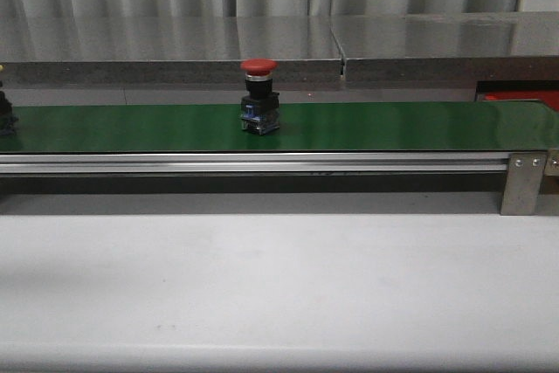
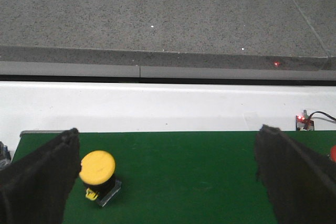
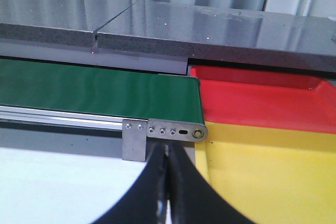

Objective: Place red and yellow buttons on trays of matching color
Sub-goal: 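Place the yellow button on the conveyor belt and release, then lower the right gripper onto the arriving red button and grasp it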

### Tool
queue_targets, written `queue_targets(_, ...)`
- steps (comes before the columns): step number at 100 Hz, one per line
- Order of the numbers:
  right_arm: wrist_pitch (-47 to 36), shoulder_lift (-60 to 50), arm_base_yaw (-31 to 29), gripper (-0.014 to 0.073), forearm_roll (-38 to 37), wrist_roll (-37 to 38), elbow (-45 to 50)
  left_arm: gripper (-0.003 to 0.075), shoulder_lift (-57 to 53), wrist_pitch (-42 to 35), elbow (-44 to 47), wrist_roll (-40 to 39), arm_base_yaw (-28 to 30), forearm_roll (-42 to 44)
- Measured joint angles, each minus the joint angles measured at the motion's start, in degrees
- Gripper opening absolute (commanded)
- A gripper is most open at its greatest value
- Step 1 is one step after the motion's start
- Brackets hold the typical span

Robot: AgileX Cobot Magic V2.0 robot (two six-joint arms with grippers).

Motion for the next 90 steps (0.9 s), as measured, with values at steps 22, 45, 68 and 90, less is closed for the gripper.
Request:
queue_targets(22, -0.66, 0.00, 0.00, -0.0118, 0.00, 0.00, 0.00, 0.0639, -14.39, -11.06, 18.76, 0.00, 0.00, -0.66)
queue_targets(45, -2.32, 0.00, 0.00, -0.0118, 2.40, 0.00, -0.14, 0.0542, -25.17, -15.04, 32.43, 0.00, 0.00, -0.88)
queue_targets(68, 3.86, 3.78, 0.00, -0.0118, 6.68, 0.00, -8.13, 0.0118, -30.95, -17.14, 38.58, 0.00, 0.00, -1.71)
queue_targets(90, 14.35, 20.65, 0.00, -0.0118, 9.08, 0.00, -23.95, -0.0019, -31.25, -17.85, 38.81, 0.00, 0.00, -1.93)
